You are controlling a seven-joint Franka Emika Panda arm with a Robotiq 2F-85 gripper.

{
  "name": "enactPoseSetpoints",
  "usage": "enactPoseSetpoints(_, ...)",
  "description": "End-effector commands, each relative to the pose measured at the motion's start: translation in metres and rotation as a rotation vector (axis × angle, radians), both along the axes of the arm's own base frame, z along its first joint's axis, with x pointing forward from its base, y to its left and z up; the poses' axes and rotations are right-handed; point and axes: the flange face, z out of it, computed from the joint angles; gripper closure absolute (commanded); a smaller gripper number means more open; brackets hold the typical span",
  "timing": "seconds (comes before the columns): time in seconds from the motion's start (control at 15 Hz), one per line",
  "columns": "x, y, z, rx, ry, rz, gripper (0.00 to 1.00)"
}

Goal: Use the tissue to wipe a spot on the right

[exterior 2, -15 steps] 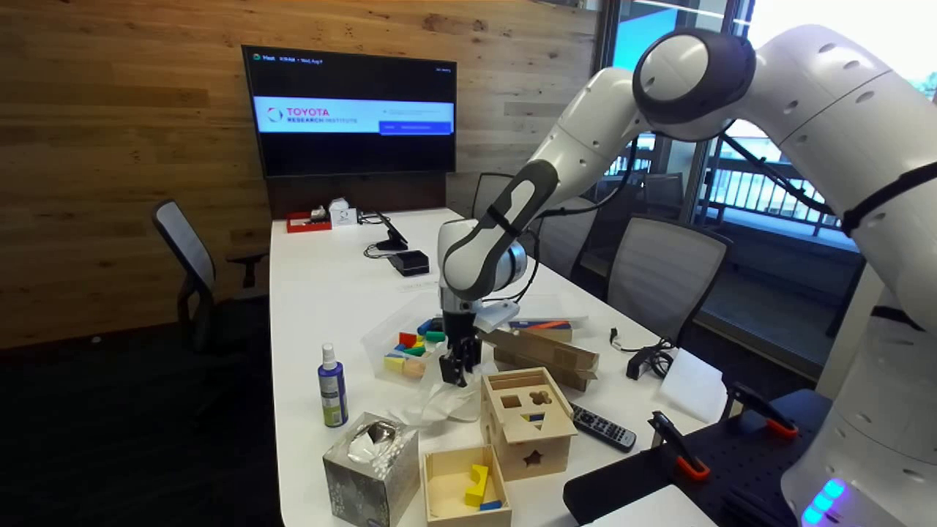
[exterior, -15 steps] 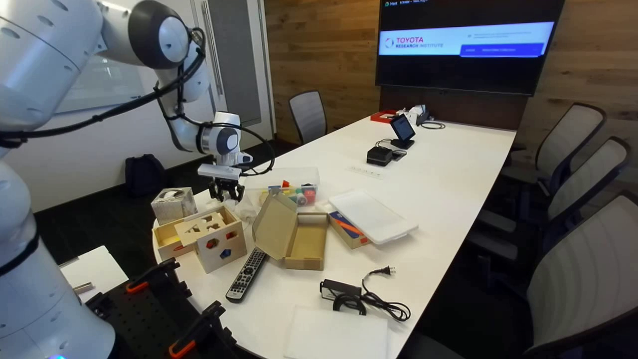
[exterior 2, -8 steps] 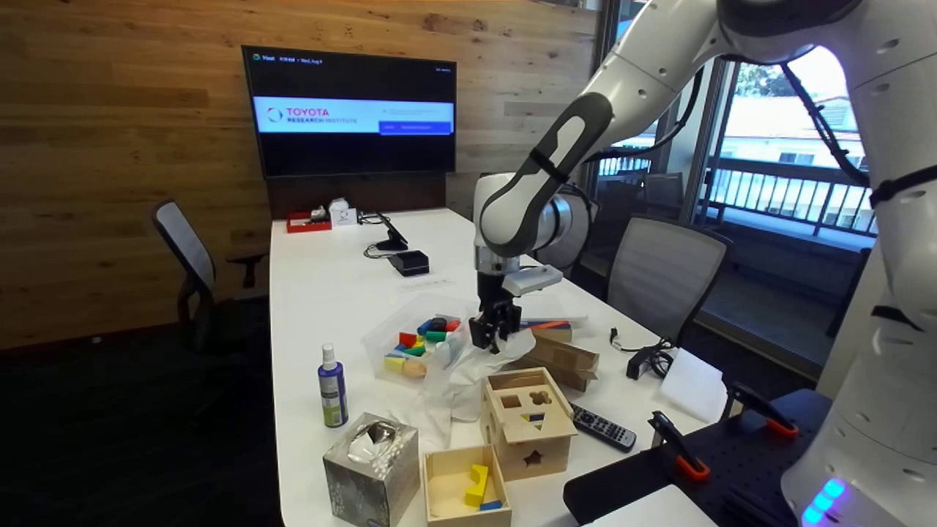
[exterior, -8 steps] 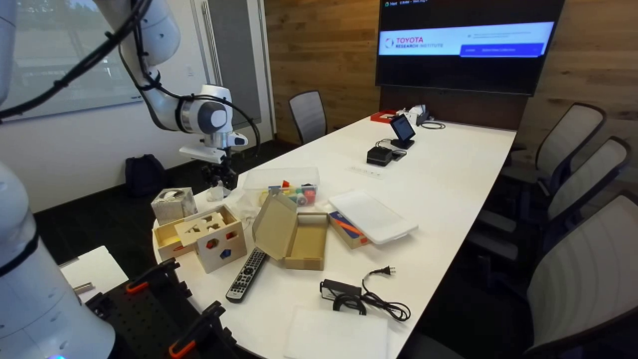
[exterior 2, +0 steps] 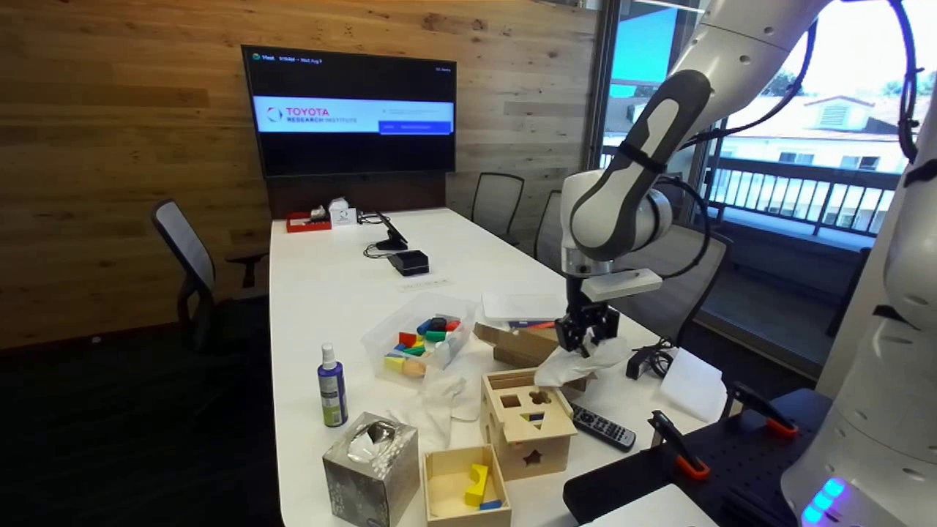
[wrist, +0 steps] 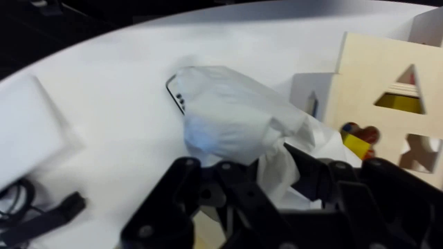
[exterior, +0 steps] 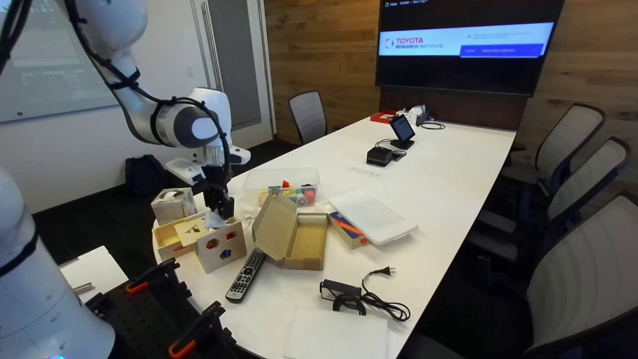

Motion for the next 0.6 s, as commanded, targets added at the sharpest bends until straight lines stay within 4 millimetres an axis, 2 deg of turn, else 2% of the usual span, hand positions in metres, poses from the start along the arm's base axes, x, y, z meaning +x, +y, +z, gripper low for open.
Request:
enactPoseSetpoints(0.0,-0.036,-0.066,-0.011,-0.036,-0.026,-0.195,0.98)
enactPoseSetpoints(0.13,-0.04,-0.101,-0.026,-0.062,-0.036,-0.304,0.98)
enactPoseSetpoints(0.2,-0.033,-0.118,-0.034,-0.081,-0.042,-0.356,0.98)
enactPoseSetpoints(0.27,-0.035,-0.131,-0.041,-0.099,-0.049,-0.412,0.98)
enactPoseSetpoints(0.4,-0.026,-0.153,-0.058,-0.136,-0.071,-0.517,0.98)
enactPoseSetpoints(0.53,-0.023,-0.164,-0.077,-0.147,-0.068,-0.572,0.98)
